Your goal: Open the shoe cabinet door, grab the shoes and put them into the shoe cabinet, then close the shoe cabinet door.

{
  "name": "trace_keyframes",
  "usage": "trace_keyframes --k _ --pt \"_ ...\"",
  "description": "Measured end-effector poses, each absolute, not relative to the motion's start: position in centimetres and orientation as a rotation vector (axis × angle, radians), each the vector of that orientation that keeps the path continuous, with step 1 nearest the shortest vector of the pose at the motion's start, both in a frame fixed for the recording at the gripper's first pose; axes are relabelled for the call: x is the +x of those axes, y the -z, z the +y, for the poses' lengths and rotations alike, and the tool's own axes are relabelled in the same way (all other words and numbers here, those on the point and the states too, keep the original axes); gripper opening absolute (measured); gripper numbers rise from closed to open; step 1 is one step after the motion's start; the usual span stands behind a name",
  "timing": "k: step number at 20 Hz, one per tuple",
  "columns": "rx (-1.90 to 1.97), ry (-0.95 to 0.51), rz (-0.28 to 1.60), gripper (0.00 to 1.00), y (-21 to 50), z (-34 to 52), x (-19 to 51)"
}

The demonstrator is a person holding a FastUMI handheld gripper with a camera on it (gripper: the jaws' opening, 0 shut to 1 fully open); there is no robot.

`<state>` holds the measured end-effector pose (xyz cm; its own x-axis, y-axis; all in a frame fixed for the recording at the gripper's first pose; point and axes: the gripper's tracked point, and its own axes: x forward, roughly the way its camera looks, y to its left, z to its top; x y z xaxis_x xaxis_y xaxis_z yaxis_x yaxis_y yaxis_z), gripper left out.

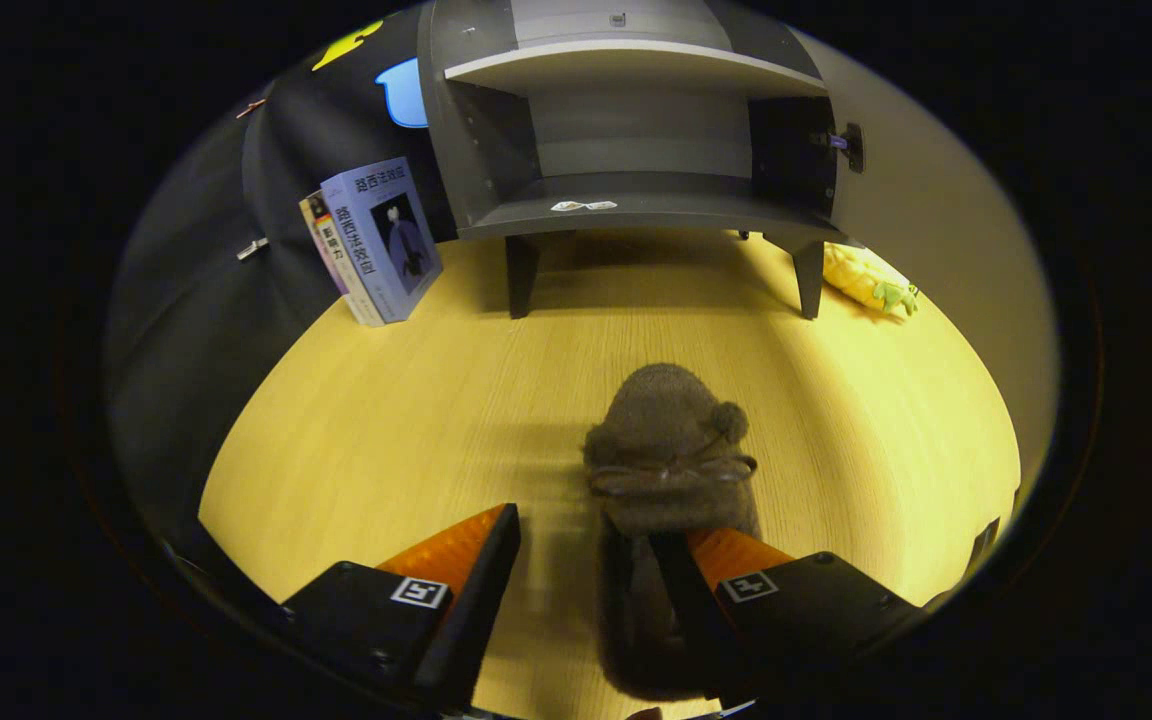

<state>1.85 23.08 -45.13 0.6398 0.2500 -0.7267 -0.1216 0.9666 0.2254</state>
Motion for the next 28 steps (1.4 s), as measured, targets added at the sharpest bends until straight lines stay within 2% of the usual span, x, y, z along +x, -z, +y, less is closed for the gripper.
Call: trace_keyframes --k 1,3,6,9,12,20,23,28 --pt "0.154 -0.178 0.846 0.80 45.6 22.8 2.3" --pt "0.125 -0.109 0.829 0.58 46.7 21.6 3.6" --pt "0.137 -0.139 0.830 0.08 46.4 22.6 3.8" --pt "0.138 -0.207 0.830 0.08 45.5 22.9 3.5" --pt "0.168 -0.188 0.789 0.08 42.3 21.9 4.1" --pt "0.309 -0.179 0.592 0.08 24.7 19.1 6.1" --pt "0.271 -0.139 0.542 0.08 19.7 17.4 7.9" --pt "0.269 -0.182 0.507 0.08 12.5 17.8 12.3"
